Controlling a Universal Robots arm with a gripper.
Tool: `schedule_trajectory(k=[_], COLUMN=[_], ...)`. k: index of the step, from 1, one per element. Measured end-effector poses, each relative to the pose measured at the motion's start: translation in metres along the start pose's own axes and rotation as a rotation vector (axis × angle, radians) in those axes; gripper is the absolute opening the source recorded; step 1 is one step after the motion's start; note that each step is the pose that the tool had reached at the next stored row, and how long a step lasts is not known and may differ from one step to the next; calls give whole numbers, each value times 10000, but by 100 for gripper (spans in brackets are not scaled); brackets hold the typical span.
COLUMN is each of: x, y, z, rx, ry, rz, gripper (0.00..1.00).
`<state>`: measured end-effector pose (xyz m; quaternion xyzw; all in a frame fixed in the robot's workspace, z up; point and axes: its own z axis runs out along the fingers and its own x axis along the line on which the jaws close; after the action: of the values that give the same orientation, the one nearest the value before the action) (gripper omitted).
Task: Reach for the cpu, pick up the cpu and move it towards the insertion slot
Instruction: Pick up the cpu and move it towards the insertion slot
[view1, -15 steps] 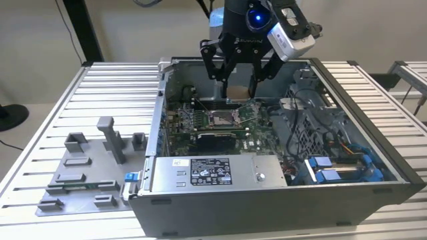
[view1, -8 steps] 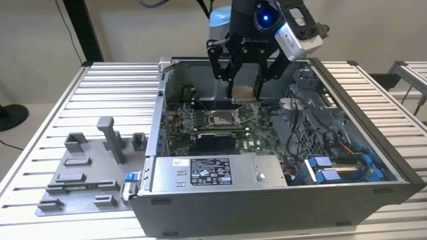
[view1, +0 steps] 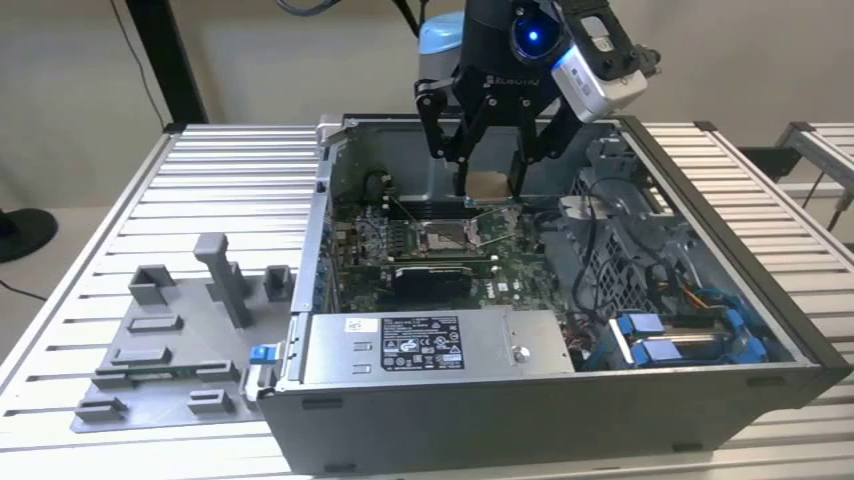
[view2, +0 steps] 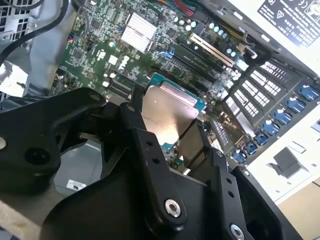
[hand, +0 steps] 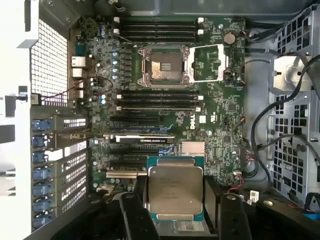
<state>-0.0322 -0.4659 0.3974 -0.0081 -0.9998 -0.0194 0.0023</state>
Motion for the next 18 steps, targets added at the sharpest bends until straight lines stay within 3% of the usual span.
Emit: schedule_trajectory(k=[11, 18], x=[-14, -11], y=[20, 98], z=[7, 14], rx=[1, 1], ry=[-7, -7], rz=[176, 177], gripper=[0, 0])
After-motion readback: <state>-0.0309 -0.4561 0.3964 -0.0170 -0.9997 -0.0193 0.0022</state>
